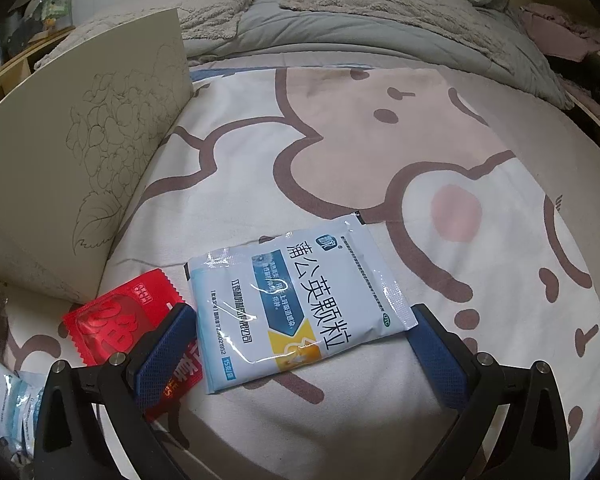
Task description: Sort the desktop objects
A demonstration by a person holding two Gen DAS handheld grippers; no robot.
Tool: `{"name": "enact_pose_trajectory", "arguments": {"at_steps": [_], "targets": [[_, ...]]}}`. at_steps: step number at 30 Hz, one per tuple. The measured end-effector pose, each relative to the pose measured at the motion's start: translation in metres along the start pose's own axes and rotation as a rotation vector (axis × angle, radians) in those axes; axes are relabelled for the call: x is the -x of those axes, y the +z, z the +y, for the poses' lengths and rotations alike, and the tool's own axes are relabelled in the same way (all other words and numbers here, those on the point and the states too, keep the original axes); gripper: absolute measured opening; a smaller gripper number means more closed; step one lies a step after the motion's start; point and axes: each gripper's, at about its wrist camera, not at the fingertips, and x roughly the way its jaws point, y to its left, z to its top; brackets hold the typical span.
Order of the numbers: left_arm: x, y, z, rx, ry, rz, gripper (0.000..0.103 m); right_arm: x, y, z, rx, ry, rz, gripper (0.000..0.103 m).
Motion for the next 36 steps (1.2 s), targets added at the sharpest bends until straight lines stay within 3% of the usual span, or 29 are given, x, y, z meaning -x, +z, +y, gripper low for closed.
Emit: {"name": "enact_pose_trajectory", "arguments": {"at_steps": [8, 14, 19, 26, 36], "targets": [[0.004, -0.004, 0.006, -0.057, 0.017, 0.011, 0.022, -0.004, 0.003, -0.004, -0.015, 0.023, 0.016, 0.103], [0.002, -0.004, 0.017, -0.049, 0.079, 0.005, 0.038, -0.003, 0.004, -0.005, -0.013, 0.037, 0.015, 0.103], [-0.002, -0.001, 0.035, 0.008, 0.151, -0.005, 0.048, -0.002, 0.010, 0.000, 0.065, 0.034, 0.037, 0.103], [-0.009, 0.006, 0.050, 0.084, 0.205, -0.010, 0.048, -0.008, 0.021, 0.007, 0.234, 0.062, 0.058, 0.103], [-0.022, 0.019, 0.075, 0.203, 0.247, -0.018, 0.053, 0.003, 0.020, 0.004, 0.349, 0.105, 0.052, 0.103]]}}
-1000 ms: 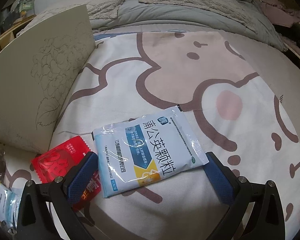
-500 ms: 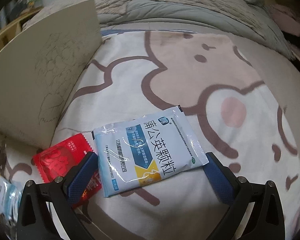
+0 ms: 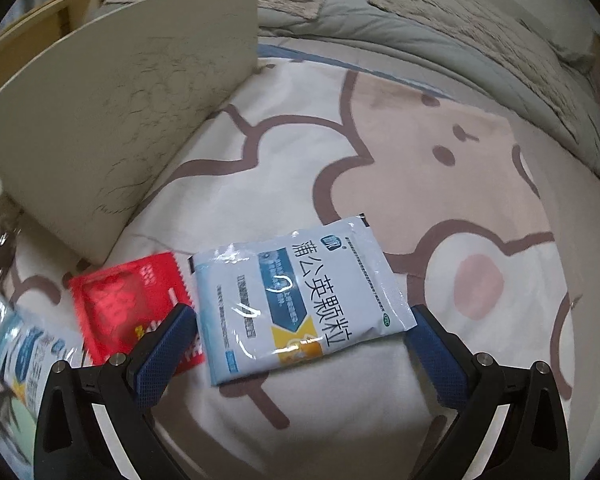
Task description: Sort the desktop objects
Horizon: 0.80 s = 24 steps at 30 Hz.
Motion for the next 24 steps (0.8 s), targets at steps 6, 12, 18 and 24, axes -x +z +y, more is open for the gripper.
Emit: {"name": "enact_pose_trajectory", "arguments": {"at_steps": [6, 12, 18, 24], "targets": [[-0.008, 0.006, 0.003, 0.027, 0.002, -0.007, 0.059, 0.017, 0.006, -0.007, 0.015, 0.088, -0.021, 0.103], [-0.012, 0.010, 0.002, 0.035, 0.019, -0.014, 0.064, 0.007, 0.022, -0.017, -0.035, 0.087, -0.041, 0.103], [-0.014, 0.010, 0.004, 0.048, 0.027, -0.015, 0.069, -0.023, 0.025, -0.015, -0.065, 0.132, 0.015, 0.103], [-0.015, 0.011, 0.006, 0.066, 0.032, -0.014, 0.074, -0.014, 0.018, -0.008, -0.048, 0.213, 0.025, 0.103]]}}
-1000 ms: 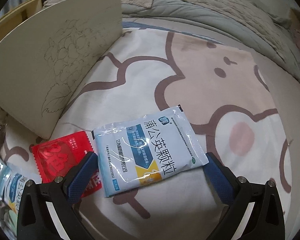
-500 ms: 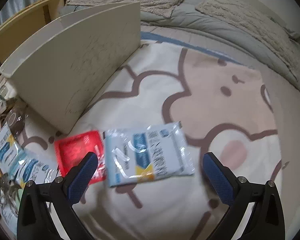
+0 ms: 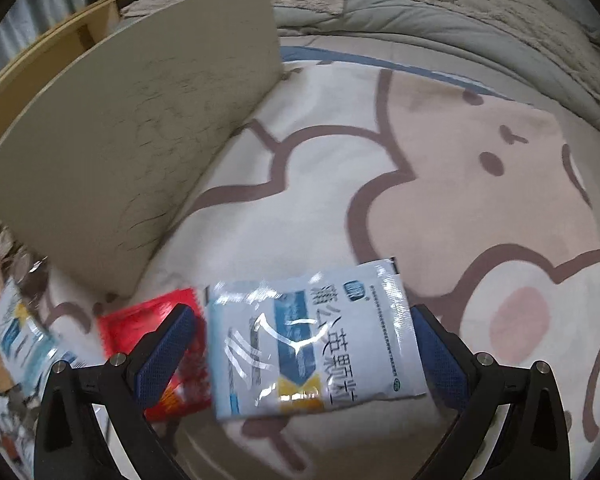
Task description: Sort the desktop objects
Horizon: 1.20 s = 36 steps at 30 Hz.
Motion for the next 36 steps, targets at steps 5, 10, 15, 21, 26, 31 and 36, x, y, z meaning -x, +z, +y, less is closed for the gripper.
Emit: {"name": "enact_pose_trajectory", "arguments": {"at_steps": [5, 10, 15, 21, 26, 31, 36], "targets": [[0.001, 0.001, -0.001, -0.005, 0.013, -0.003, 0.075, 0.007, -0.014, 0.019, 0.066, 0.021, 0.038, 0.103], [0.009, 0.002, 0.003, 0.002, -0.002, 0.011, 0.075, 0.010, -0.012, 0.023, 0.022, -0.043, 0.007, 0.103], [0.027, 0.004, 0.006, 0.060, -0.069, -0.006, 0.078, 0.003, -0.009, 0.031, 0.035, -0.073, 0.021, 0.103], [0.040, 0.007, -0.016, 0.069, -0.147, -0.034, 0.087, 0.002, -0.016, 0.023, -0.045, -0.085, 0.000, 0.103], [0.040, 0.007, -0.042, 0.017, -0.171, -0.033, 0.087, 0.001, -0.017, 0.026, -0.058, -0.118, -0.001, 0.103], [0.036, 0.005, -0.062, -0.026, -0.176, -0.029, 0.089, 0.002, -0.022, 0.028, -0.080, -0.146, -0.019, 0.103], [0.031, 0.006, -0.076, -0.030, -0.165, -0.018, 0.089, 0.000, -0.028, 0.029, -0.110, -0.152, -0.038, 0.103]]}}
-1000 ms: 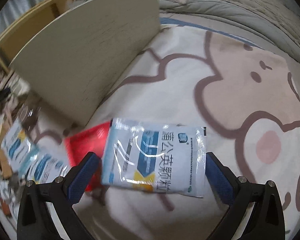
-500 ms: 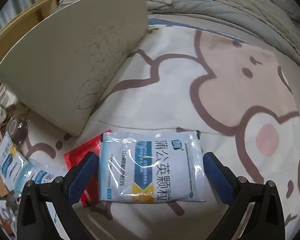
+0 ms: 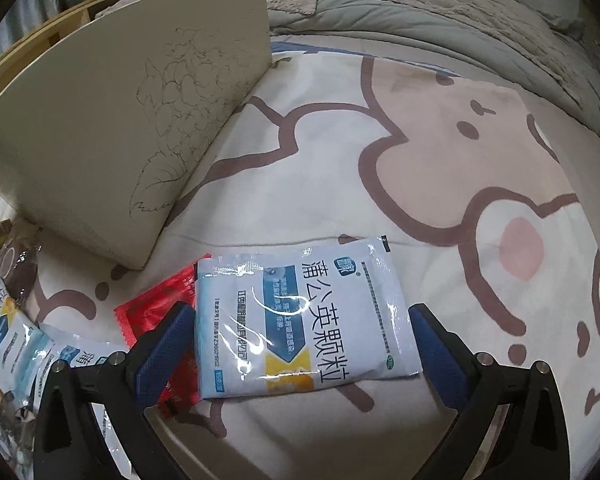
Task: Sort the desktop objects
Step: 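Close the left tool on the gadget while the right tool grips the white sachet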
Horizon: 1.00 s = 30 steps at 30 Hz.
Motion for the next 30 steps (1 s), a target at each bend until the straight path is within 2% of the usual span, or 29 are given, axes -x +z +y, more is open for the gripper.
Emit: {"name": "enact_pose_trajectory", "arguments": {"at_steps": [3, 14, 18, 20, 30], "targets": [[-0.003, 0.001, -0.005, 0.007, 0.022, 0.007, 0.089, -0.002, 0.002, -0.001, -0.010, 0.007, 0.011, 0.103], [-0.014, -0.001, -0.016, 0.007, 0.106, -0.002, 0.089, 0.003, -0.006, 0.004, -0.010, -0.035, -0.048, 0.103], [-0.022, -0.004, -0.011, 0.032, 0.118, 0.022, 0.071, 0.005, -0.007, 0.007, -0.003, -0.056, -0.071, 0.103], [-0.023, -0.004, -0.007, 0.055, 0.102, 0.025, 0.066, 0.009, -0.011, 0.009, 0.004, -0.069, -0.085, 0.103], [-0.015, -0.003, -0.004, 0.073, 0.071, 0.001, 0.065, 0.019, -0.015, 0.021, 0.048, -0.074, -0.128, 0.084]]}}
